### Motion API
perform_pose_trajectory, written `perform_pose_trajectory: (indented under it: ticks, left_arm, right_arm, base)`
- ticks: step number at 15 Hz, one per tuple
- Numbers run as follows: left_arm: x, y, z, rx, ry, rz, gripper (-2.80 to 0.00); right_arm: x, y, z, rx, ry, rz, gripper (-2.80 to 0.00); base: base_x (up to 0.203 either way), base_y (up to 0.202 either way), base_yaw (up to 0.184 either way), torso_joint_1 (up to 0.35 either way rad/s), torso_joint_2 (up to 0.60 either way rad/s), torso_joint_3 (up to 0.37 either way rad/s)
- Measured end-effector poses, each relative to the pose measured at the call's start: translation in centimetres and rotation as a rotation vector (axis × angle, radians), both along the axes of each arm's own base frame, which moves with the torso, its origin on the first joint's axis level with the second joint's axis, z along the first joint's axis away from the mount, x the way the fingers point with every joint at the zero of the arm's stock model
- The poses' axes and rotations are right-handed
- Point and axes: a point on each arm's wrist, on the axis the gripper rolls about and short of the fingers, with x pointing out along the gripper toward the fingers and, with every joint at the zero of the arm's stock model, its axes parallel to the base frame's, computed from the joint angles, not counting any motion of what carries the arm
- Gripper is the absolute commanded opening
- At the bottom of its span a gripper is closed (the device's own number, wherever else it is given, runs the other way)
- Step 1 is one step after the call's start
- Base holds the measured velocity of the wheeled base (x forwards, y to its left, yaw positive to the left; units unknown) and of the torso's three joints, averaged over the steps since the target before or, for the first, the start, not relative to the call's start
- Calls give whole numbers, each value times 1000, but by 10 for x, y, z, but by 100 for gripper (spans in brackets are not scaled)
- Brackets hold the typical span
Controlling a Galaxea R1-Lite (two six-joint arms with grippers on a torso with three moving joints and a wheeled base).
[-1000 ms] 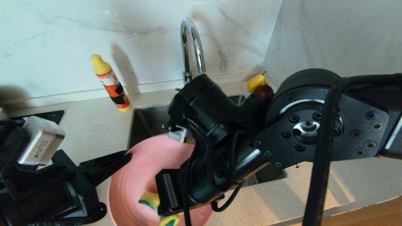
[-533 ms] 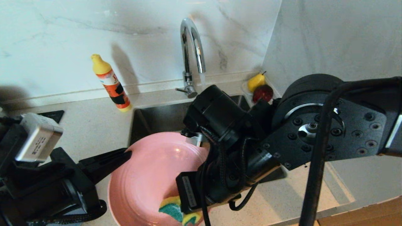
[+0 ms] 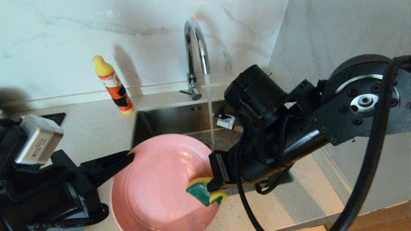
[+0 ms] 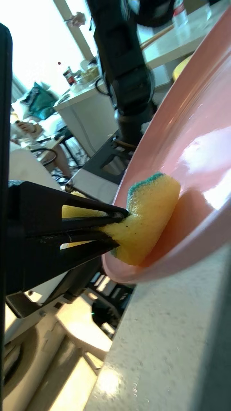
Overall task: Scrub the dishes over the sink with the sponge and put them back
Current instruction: Wipe the plate
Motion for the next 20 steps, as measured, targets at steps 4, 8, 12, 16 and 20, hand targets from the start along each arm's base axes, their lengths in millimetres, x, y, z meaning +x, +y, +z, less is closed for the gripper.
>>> perform_pose_trajectory:
  ticks: [4,8,12,16,20]
  left_arm:
    - [-1,1,-3,5,8,0,-280]
    - [-2,1,-3,6,6,-3,-280]
    - [-2,1,-3,4,7,-5,-280]
    - [-4,2,-6,6,15,-5,-280]
    - [-4,2,-7,6,16,-5,-280]
  right_arm:
    - [2,-2,16,54,-43,-6,-280]
    - [5,10,24,116,-92,12,-280]
    - [2,34,13,130,-99,59,-280]
    - [-12,54,5,124,-106,133,-280]
    - [-32,63,3,107,-89,191,-280]
  base:
    - [0,0,0,0,0,0]
    - [0,0,0,0,0,0]
    - [0,0,0,0,0,0]
    - [0,0,0,0,0,0]
    - [0,0,0,0,0,0]
